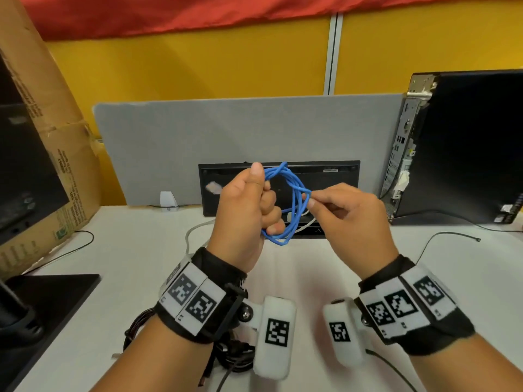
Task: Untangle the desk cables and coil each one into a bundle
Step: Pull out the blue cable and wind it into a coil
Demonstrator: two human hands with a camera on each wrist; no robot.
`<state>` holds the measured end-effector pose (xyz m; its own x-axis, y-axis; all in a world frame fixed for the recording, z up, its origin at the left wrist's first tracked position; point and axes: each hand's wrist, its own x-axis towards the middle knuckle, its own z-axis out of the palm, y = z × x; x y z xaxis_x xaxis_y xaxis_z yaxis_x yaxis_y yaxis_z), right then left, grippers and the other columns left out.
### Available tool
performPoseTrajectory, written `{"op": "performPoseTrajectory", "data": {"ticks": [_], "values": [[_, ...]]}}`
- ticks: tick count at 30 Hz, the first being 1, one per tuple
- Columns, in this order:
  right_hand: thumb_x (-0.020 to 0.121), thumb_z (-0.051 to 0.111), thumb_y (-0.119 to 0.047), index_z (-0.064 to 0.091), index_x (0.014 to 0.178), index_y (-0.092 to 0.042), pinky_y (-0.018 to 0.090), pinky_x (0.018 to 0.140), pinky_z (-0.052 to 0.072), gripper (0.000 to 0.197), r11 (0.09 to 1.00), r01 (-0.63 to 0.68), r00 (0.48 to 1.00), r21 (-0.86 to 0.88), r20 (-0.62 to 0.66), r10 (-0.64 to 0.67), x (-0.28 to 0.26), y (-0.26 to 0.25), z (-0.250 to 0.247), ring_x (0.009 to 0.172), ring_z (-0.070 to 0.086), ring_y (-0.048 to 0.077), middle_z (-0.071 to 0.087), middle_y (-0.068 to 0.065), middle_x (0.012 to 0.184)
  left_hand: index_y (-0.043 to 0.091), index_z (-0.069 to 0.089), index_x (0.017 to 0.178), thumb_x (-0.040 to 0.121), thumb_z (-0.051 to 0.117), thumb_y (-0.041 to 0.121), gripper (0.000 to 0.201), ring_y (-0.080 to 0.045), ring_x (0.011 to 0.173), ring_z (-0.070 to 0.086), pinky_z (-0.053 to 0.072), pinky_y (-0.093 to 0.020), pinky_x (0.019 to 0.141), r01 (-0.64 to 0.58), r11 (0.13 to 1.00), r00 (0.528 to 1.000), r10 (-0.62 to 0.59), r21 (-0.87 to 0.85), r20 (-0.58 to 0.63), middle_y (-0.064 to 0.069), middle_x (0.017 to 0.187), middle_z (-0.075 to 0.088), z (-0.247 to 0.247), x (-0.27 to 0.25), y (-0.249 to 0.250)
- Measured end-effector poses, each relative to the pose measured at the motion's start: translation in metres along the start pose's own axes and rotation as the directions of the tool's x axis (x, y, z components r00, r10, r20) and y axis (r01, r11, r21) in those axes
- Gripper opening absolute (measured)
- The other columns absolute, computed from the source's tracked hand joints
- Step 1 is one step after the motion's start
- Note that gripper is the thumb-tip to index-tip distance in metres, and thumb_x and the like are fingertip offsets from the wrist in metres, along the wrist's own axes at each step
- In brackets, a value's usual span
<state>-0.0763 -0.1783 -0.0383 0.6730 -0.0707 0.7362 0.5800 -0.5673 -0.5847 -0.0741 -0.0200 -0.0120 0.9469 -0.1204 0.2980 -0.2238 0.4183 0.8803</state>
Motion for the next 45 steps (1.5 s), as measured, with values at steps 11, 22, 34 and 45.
{"op": "performPoseTrajectory", "data": {"ticks": [11, 22, 34, 45], "values": [[0.094, 0.054, -0.008, 0.079, 0.086, -0.014, 0.029, 0.072, 0.058, 0.027, 0.739, -0.351, 0.936, 0.575, 0.208, 0.283, -0.008, -0.022, 0.012, 0.077, 0.073, 0.02, 0.075, 0.008, 0.08, 0.014, 0.039, 0.078, 0.105, 0.032, 0.037, 0.036, -0.009, 0.041, 0.02, 0.028, -0.023, 0.041, -0.039, 0.999, 0.992, 0.039, 0.003, -0.12, 0.005, 0.05, 0.023, -0.005, 0.006, -0.012], [0.085, 0.069, -0.009, 0.077, 0.087, -0.014, 0.035, 0.076, 0.058, 0.009, 0.757, -0.339, 0.93, 0.559, 0.076, 0.36, -0.012, -0.019, 0.015, 0.076, 0.072, 0.022, 0.074, 0.005, 0.076, 0.011, 0.041, 0.085, 0.105, 0.029, 0.031, 0.03, -0.013, 0.048, 0.032, 0.048, -0.031, 0.057, -0.002, 0.996, 0.999, -0.002, 0.084, 0.041, 0.001, 0.055, 0.027, -0.003, 0.004, -0.015], [0.092, 0.053, 0.001, 0.065, 0.109, -0.003, 0.024, 0.066, 0.048, 0.021, 0.502, -0.403, 0.899, 0.765, 0.228, 0.375, -0.002, -0.02, 0.002, 0.066, 0.054, 0.013, 0.062, 0.006, 0.075, 0.012, 0.062, 0.084, 0.099, 0.049, 0.012, 0.02, -0.022, 0.074, 0.07, 0.06, -0.042, 0.077, -0.033, 0.815, 0.999, 0.008, 0.579, 0.046, -0.002, 0.07, 0.062, -0.017, 0.011, -0.024], [0.09, 0.049, 0.01, 0.056, 0.124, -0.013, 0.024, 0.072, 0.052, 0.042, 0.51, -0.575, 0.818, 0.64, 0.452, 0.355, -0.004, -0.026, 0.001, 0.066, 0.056, 0.008, 0.056, -0.004, 0.067, 0.004, 0.063, 0.093, 0.098, 0.051, 0.016, 0.017, -0.03, 0.086, 0.066, 0.056, -0.048, 0.08, -0.101, 0.6, 0.994, 0.032, 0.794, 0.102, -0.019, 0.096, 0.061, -0.016, 0.011, -0.026]]}}
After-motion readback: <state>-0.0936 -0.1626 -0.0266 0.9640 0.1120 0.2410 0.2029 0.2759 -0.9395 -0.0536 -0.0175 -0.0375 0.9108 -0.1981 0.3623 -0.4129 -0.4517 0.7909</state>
